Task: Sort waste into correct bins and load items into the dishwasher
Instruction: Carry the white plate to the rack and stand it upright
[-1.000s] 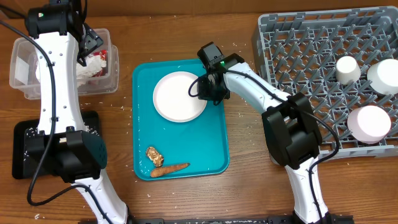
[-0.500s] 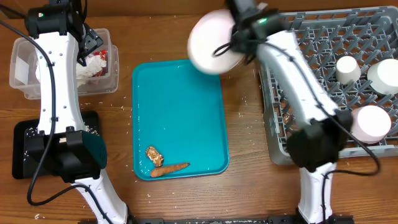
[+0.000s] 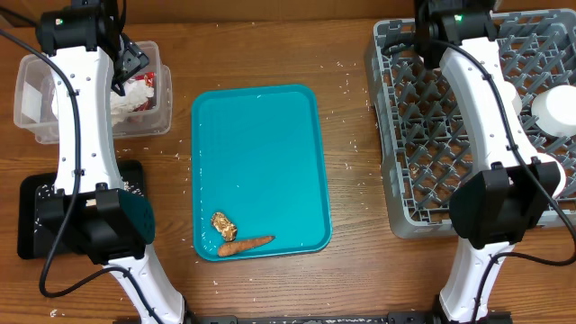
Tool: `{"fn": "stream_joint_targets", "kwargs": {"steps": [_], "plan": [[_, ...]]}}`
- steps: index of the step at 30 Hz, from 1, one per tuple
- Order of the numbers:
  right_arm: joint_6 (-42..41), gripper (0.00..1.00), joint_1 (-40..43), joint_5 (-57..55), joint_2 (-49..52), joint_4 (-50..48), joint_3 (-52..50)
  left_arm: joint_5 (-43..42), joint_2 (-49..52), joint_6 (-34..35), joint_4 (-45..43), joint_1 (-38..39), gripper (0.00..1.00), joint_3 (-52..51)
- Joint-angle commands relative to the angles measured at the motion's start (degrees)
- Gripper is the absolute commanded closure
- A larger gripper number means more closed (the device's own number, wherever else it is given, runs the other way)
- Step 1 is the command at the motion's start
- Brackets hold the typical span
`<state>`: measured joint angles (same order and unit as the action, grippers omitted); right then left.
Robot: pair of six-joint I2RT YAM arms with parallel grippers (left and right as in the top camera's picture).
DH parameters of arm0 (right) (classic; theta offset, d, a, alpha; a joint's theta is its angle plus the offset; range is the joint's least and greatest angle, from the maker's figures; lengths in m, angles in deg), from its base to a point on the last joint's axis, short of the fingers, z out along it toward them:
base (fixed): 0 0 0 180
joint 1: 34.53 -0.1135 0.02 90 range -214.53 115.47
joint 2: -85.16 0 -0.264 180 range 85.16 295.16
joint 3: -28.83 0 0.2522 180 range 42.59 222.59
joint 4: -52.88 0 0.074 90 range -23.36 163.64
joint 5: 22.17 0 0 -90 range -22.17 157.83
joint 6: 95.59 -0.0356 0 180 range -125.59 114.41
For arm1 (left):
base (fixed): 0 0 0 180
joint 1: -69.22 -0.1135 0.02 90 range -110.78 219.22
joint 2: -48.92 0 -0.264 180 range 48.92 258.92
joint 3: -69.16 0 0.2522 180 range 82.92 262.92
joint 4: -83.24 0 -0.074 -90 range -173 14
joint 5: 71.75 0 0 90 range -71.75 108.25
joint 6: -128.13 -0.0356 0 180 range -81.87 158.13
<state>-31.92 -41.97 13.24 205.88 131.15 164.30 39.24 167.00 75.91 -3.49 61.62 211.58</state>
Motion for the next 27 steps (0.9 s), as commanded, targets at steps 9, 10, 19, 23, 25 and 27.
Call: {"fn": "stream_joint_targets", "kwargs": {"steps": [9, 10, 19, 23, 25, 27], "plan": [[4.24, 0.96, 0.22, -1.9, 0.26, -10.4, -11.85, -0.31, -1.18, 0.59, -0.02, 0.11, 0.0, 0.48], [4.22, 0.96, 0.22, -1.2, 0.26, -10.43, -12.04, -0.31, -1.18, 0.59, -0.02, 0.11, 0.0, 0.48], [4.26, 0.96, -0.13, -0.17, 0.26, -10.38, -12.15, -0.31, -1.18, 0.59, -0.02, 0.11, 0.0, 0.48], [4.22, 0.91, -1.57, -0.17, 0.0, -9.14, -12.09, -0.31, -1.18, 0.59, -0.02, 0.11, 0.0, 0.48], [3.96, 0.77, -2.38, -0.15, -0.48, -8.09, -11.89, -0.31, -1.18, 0.59, -0.02, 0.11, 0.0, 0.48], [3.76, 0.0, -3.52, 0.96, -1.33, -6.45, -11.08, -0.31, -1.18, 0.59, -0.02, 0.11, 0.0, 0.48]]}}
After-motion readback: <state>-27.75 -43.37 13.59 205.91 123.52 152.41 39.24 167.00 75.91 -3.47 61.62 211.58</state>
